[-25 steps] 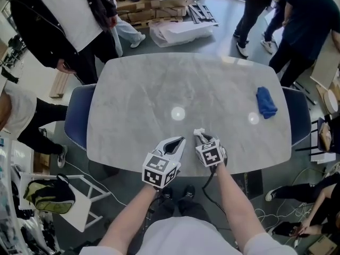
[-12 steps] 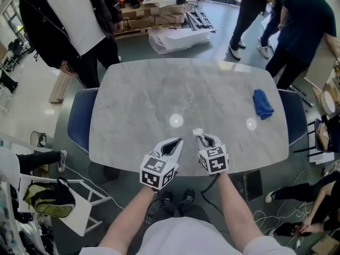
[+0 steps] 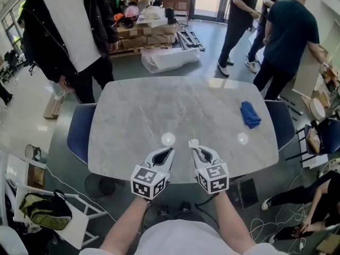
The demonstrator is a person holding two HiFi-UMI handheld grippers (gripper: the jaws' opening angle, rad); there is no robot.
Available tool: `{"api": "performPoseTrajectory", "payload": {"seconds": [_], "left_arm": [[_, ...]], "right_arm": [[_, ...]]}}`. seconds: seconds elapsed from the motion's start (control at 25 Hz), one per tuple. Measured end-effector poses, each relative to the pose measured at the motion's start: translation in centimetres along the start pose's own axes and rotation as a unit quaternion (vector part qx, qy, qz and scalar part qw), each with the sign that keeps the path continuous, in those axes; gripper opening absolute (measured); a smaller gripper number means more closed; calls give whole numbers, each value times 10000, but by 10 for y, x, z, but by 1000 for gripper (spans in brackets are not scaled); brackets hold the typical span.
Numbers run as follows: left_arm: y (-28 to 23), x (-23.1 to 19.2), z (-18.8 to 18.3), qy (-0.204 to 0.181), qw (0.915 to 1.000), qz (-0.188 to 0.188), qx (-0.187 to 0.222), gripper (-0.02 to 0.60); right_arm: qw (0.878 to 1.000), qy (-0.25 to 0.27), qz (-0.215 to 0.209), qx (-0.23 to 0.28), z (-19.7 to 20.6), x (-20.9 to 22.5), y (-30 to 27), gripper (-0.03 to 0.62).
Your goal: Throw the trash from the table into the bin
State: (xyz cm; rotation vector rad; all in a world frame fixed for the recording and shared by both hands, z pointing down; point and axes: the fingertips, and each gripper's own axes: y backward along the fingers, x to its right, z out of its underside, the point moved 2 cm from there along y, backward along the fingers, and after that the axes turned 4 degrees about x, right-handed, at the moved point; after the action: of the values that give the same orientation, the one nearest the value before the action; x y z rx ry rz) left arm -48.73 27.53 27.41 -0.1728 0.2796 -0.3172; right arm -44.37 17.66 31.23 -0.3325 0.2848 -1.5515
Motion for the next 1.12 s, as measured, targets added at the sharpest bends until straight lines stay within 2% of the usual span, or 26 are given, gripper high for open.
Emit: {"api": "performPoseTrajectory", "payload": {"seconds": [0.44, 0.76, 0.96, 1.12], "left_arm": [[38, 11, -38, -378, 9982, 255, 391, 2], [48, 33, -51, -666, 9941, 712, 468, 2], [30, 77, -45, -741, 9870, 1411, 210, 2], [5, 129, -31, -805, 9762, 2015, 48, 2]], "right_arm": [[9958, 74, 192, 892, -53, -29, 48, 51], [9881, -13, 524, 1446, -73, -39, 85, 51], [9820, -204, 1162, 1476, -66, -19, 131, 51], [9742, -382, 1708, 1422, -39, 10, 174, 51]]}}
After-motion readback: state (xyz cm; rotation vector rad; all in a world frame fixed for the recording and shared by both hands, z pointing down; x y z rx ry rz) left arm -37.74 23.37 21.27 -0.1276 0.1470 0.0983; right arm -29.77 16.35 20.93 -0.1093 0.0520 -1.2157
